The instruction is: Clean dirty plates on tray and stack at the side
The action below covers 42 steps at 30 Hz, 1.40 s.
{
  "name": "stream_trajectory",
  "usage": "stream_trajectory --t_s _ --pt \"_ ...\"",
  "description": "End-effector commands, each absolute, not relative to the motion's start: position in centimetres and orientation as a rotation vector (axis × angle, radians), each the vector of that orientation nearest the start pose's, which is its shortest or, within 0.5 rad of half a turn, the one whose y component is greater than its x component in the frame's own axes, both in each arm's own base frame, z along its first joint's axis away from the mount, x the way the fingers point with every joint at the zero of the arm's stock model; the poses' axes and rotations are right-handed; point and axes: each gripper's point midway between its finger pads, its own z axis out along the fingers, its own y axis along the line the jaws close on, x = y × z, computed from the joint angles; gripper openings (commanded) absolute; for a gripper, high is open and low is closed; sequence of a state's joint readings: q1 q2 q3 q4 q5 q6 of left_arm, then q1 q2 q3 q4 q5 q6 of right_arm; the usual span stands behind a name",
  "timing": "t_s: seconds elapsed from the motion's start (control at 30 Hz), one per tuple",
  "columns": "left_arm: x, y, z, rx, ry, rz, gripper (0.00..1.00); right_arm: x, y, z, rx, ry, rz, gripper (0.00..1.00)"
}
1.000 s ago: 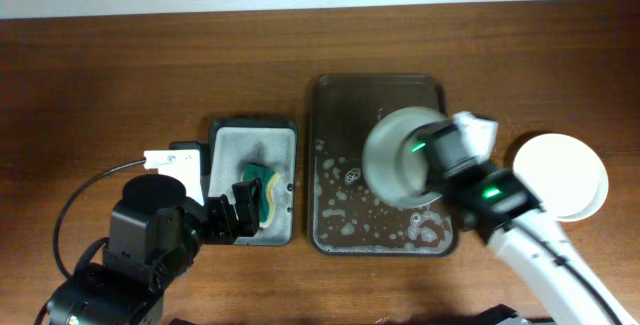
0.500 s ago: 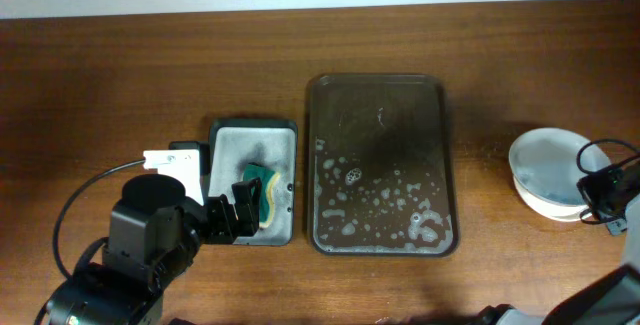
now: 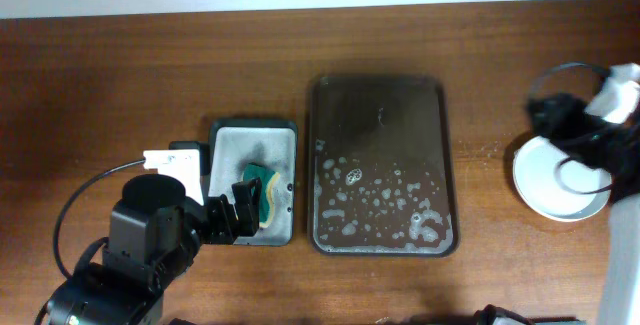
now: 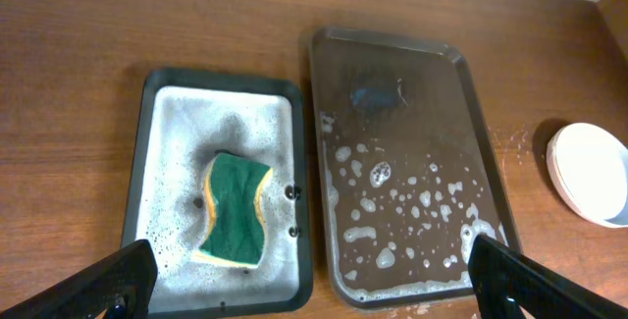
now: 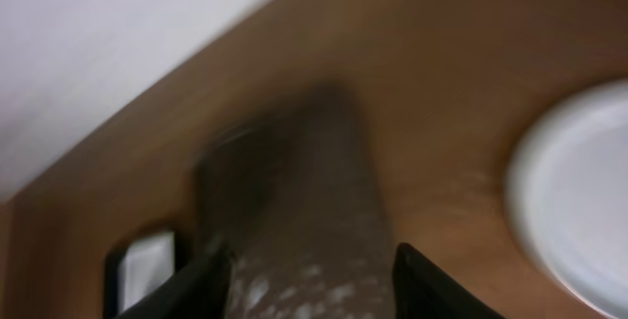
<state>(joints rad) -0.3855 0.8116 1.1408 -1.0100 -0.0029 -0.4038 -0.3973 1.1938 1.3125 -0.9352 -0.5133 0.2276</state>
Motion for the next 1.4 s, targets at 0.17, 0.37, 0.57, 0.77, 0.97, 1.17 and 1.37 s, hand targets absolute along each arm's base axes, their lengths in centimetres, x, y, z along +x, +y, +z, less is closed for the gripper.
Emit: stream_trajectory --t_s 0.17,0.37,0.57,0.77,0.97,1.17,1.37 --pt "22.4 -9.1 29.0 -0.008 2.274 -0.420 1.00 23.6 10.0 33.6 -0.196 2.221 0.722 0.99" --pt "22.4 -9.1 29.0 -0.008 2.274 -0.420 1.00 22.3 11.4 32.8 -0.256 2.266 0.764 0.99" --pt "22.4 -9.1 29.0 -0.008 2.274 -0.419 1.00 20.1 10.8 34.6 -0.497 2.104 0.581 0.99" --pt "22.4 -9.1 29.0 -0.008 2.274 -0.419 1.00 19.9 5.5 33.1 -0.367 1.908 0.173 0.99" --pt "22.4 -9.1 29.0 -0.008 2.274 -0.419 1.00 21.2 4.0 23.2 -0.298 1.832 0.083 0.99" --pt "22.4 -9.1 29.0 -0.008 2.274 -0.419 1.00 22.5 4.2 19.2 -0.293 1.658 0.077 0.99" --pt "22.4 -9.1 29.0 -0.008 2.274 -0.420 1.00 24.1 4.4 17.6 -0.291 1.552 0.070 0.99"
